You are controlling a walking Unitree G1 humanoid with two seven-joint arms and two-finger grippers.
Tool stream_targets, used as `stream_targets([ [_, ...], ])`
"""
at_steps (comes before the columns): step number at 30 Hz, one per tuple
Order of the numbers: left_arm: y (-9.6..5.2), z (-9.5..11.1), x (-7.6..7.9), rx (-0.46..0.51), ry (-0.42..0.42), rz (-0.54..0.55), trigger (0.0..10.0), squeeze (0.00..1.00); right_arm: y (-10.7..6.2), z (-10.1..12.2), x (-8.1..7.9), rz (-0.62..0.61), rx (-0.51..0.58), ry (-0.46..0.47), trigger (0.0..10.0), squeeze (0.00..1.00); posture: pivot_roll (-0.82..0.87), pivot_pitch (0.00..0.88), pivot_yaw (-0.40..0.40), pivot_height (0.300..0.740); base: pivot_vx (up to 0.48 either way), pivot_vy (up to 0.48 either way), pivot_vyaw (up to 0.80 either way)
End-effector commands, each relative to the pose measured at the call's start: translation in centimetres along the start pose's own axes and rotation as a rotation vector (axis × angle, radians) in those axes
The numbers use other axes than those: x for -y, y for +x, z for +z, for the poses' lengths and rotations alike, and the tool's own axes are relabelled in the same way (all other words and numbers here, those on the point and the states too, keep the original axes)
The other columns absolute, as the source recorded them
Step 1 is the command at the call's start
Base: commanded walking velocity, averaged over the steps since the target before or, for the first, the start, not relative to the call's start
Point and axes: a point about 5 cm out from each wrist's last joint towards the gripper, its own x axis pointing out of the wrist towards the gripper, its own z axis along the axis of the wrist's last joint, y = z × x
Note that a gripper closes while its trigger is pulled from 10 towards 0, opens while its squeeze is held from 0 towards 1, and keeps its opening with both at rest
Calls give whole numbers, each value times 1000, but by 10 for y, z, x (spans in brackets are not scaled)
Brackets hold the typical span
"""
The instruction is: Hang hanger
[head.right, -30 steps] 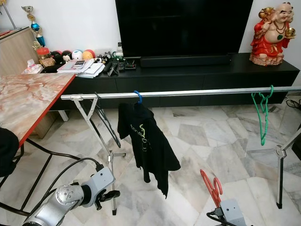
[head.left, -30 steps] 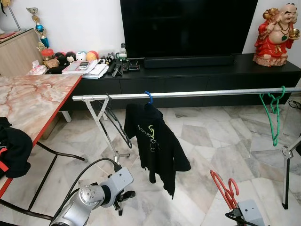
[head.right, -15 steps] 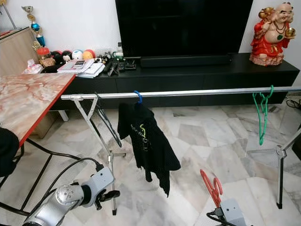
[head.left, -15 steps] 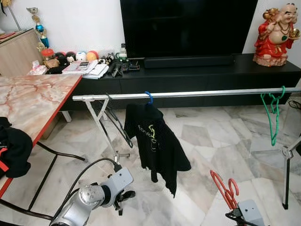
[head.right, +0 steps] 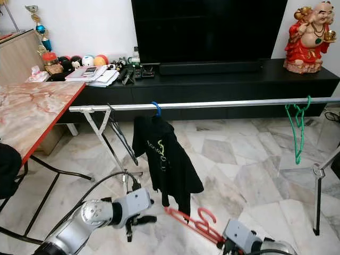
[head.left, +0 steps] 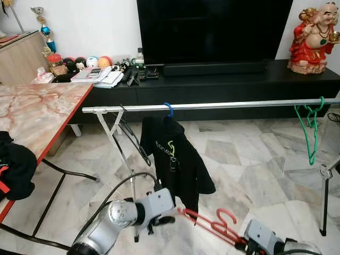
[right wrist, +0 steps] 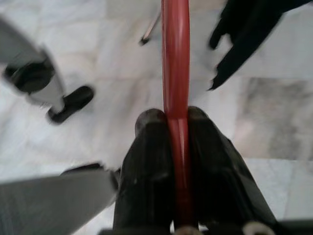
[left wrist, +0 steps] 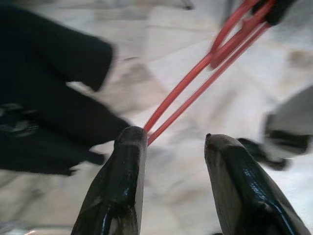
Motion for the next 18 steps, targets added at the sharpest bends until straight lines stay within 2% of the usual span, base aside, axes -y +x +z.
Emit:
stream_targets([
  [1,0,6,4,16,4,-69,10000,0,-3,15,7,37,46,-56,10000,0,75,0,29,740,0,0,0],
  [4,0,10,6,23,9,-113,10000,0,-5,23,7,109,57,-105,10000,0,75,0,28,740,0,0,0],
  [7,5,20,11,53,4,-198,10000,0,-7,43,4,249,74,-207,10000,0,74,0,26,740,0,0,0],
  [10,9,24,12,61,18,-213,10000,0,-5,56,3,279,107,-231,10000,0,74,0,25,740,0,0,0],
  [12,14,29,11,69,29,-212,10000,0,-4,64,-2,332,101,-286,10000,0,71,0,23,740,0,0,0],
  [15,16,31,11,68,30,-215,10000,0,-3,70,-5,353,114,-300,10000,0,69,0,24,740,0,0,0],
  [18,17,35,19,78,15,-272,10000,0,-2,78,-7,354,130,-312,10000,0,71,0,21,740,0,0,0],
])
